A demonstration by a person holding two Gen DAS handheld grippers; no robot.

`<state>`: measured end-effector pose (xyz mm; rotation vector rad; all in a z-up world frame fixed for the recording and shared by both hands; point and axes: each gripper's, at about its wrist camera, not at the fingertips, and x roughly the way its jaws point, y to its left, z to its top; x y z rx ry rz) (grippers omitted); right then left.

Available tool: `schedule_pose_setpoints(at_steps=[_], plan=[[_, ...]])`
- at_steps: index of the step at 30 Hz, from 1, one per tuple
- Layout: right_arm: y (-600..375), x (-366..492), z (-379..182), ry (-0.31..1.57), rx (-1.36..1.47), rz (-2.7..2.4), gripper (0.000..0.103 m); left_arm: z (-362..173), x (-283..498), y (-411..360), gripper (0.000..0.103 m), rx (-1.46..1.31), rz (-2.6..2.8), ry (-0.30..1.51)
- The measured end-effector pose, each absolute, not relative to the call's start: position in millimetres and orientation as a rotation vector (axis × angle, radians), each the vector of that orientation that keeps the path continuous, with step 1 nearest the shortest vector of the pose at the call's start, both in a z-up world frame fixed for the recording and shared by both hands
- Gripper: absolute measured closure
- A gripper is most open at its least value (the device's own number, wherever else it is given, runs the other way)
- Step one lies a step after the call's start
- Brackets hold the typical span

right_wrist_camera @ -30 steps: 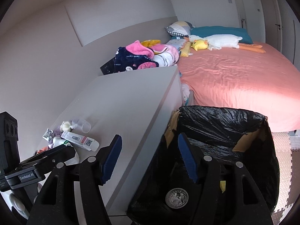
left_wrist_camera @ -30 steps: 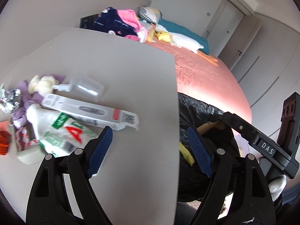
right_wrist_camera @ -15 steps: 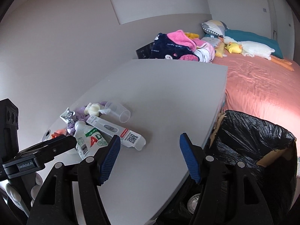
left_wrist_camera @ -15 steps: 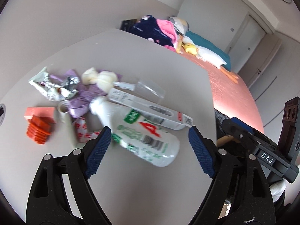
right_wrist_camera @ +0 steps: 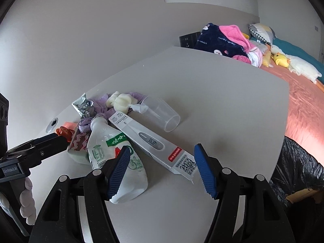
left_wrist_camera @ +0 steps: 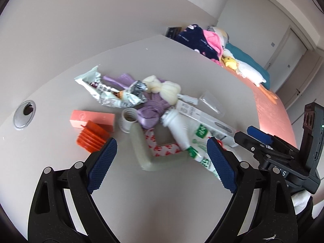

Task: Collect trash
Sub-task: 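Move both tools back over the table toward the remaining trash, then grasp the red rubber cup with the left gripper while the right grasps the thermometer box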

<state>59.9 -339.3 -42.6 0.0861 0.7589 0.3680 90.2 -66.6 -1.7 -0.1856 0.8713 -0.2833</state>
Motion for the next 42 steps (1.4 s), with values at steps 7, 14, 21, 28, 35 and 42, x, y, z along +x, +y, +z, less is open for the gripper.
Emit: schedule_pose_setpoints(at_steps=[7, 14, 21, 28, 35, 42], plan=[[-320.2, 82.5, -52.8, 0.804, 0.005, 0.391, 0.037, -3.9, 91.6, -42.6, 0.016, -0.178, -0.204, 0.860], [-313.2, 94.7, -63.4, 0.851, -0.050, 0.396, 0.040, -12.2, 97.8, -19.1, 0.017, -0.168, -0.109, 0.881], [-301.1, 90.4, -62.9, 0.822, -0.117, 0.417, 0.052, -25.5, 110.6, -20.4, 0.030, -0.141, -0.122, 0.914], [-287.3, 87.1, -62.7, 0.795, -0.185, 0.443, 0.072, -37.9, 117.1, -22.5, 0.049, -0.116, -0.151, 0.923], [-296.0, 78.4, -60.9, 0.789, -0.089, 0.487, 0.074, -39.2, 108.5, -13.2, 0.058, -0.147, -0.135, 0.903], [-312.0, 69.5, -48.5, 0.741, -0.014, 0.498, 0.074, -17.8, 90.8, -10.0, 0.058, -0.220, -0.151, 0.835]])
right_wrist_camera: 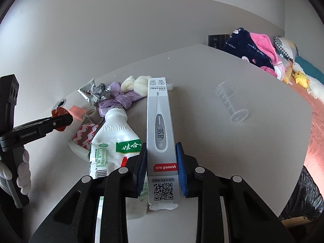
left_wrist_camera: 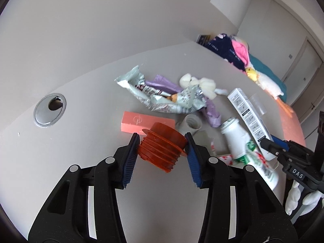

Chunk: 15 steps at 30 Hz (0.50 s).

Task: Collect trash
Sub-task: 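Grasp the red rubber cup with the left gripper while the right grasps the thermometer box, then carry the red cup and thermometer box to the trash bag and release both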

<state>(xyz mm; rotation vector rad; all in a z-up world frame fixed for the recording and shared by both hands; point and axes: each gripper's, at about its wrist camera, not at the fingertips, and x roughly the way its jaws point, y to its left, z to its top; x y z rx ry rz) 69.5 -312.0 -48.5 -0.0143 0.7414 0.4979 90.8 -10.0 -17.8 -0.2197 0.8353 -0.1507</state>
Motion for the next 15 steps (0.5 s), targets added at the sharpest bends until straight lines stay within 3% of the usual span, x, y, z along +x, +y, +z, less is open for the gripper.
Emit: schedule_pose_setpoints(at_steps=[15], plan=[[-365.3, 33.2, -26.0, 0.665, 0.064, 0.441, 0.074, 18.8, 88.2, -88.8, 0.058, -0.182, -0.323, 0.780]])
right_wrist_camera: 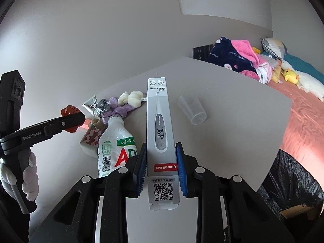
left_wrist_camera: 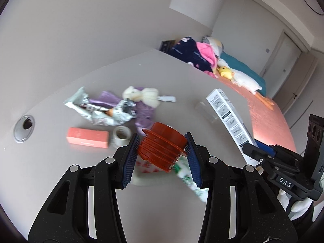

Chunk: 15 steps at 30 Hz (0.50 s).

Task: Collect trash
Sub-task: 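Carry the red cup and thermometer box to the trash bag and release both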

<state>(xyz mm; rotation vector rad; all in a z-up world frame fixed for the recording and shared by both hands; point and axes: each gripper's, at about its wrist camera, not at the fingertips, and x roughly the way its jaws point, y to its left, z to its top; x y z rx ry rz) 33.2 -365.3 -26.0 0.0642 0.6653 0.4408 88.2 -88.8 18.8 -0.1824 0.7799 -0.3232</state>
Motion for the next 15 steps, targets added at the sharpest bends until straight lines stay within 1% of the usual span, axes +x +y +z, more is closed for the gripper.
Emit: schedule_pose_setpoints(at_steps=[15], plan=[[-434.0, 2.5, -26.0, 0.645, 0.134, 0.323, 0.074, 22.2, 78.4, -174.4, 0.058, -0.119, -0.505, 0.797]])
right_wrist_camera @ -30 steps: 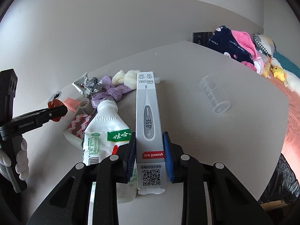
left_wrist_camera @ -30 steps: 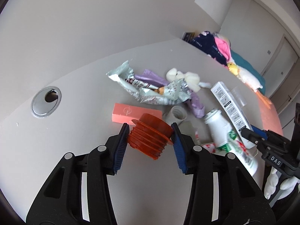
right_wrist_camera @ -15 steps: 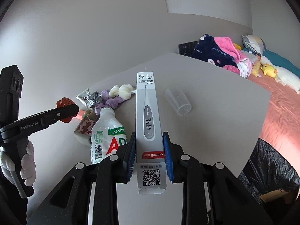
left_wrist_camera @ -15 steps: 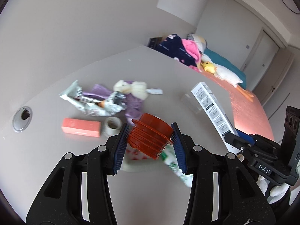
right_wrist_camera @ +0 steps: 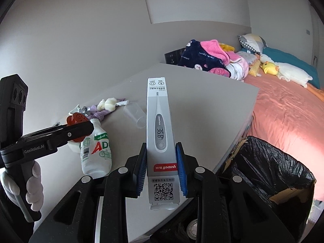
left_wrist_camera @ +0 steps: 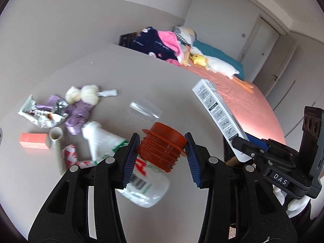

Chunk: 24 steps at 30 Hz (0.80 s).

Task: Collect trash
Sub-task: 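Carry the red cup and thermometer box to the trash bag and release both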

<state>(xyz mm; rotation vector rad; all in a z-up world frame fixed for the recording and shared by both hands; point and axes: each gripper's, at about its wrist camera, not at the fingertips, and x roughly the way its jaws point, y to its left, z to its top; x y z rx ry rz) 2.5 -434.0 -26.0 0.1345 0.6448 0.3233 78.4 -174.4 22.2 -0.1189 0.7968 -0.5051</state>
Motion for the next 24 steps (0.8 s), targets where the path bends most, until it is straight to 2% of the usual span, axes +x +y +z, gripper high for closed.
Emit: schedule_pose_setpoints(at_steps=[24], plan=[[-511.6, -32.9, -30.9, 0.620, 0.219, 0.157, 0.074, 25.0, 60.6, -275.5, 0.058, -0.040, -0.722, 0.822]])
